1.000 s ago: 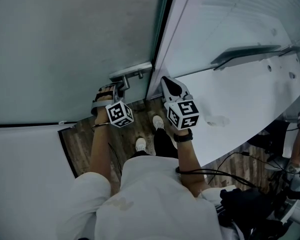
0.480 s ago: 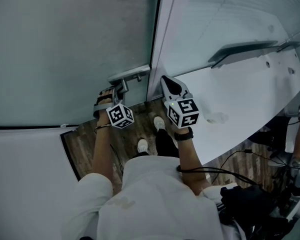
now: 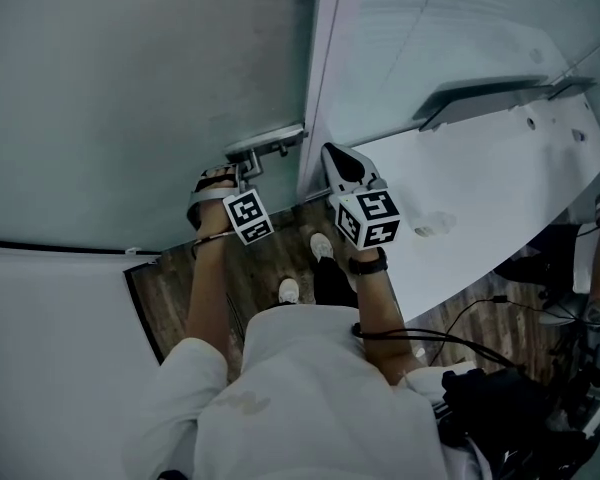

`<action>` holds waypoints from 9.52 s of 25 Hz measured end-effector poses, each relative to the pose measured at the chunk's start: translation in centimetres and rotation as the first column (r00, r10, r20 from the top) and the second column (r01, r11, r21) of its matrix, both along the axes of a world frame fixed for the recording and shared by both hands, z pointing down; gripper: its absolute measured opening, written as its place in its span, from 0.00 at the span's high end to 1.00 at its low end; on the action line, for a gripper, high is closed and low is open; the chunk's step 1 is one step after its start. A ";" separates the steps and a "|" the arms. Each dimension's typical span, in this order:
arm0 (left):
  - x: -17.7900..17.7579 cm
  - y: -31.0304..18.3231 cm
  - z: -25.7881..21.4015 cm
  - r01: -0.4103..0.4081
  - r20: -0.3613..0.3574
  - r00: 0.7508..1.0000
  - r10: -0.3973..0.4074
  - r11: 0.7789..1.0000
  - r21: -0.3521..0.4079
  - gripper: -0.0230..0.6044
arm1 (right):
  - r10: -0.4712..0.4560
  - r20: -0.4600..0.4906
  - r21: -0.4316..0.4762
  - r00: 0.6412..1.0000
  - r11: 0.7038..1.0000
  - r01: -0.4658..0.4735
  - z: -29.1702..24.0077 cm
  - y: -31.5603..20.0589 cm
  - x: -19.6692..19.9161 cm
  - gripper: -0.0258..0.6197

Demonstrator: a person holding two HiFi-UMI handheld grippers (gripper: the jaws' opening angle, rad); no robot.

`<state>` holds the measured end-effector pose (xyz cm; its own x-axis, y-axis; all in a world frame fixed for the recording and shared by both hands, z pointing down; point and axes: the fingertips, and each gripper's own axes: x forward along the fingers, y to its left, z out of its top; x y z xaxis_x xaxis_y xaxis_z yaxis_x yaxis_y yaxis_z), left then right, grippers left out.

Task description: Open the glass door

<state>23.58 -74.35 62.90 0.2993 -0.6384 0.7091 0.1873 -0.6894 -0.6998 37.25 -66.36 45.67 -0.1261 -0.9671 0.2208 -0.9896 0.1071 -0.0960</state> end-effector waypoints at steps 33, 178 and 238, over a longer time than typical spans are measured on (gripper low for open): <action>-1.2 8.1 0.8 -0.111 -0.027 0.993 0.112 0.992 0.060 0.96 | 0.103 -0.033 0.048 0.994 0.994 -0.102 -0.9 10.3 -4.2 0.96; -69.7 70.3 -11.4 0.608 -0.895 0.000 -0.447 0.711 -0.355 0.96 | -0.866 -0.417 -0.331 0.275 0.426 0.842 11.3 56.2 -71.3 0.76; -93.7 85.7 -8.3 0.850 -0.872 -0.214 -0.440 0.356 -0.388 0.96 | -0.907 -0.371 -0.292 0.200 0.318 0.902 14.0 56.8 -102.5 0.79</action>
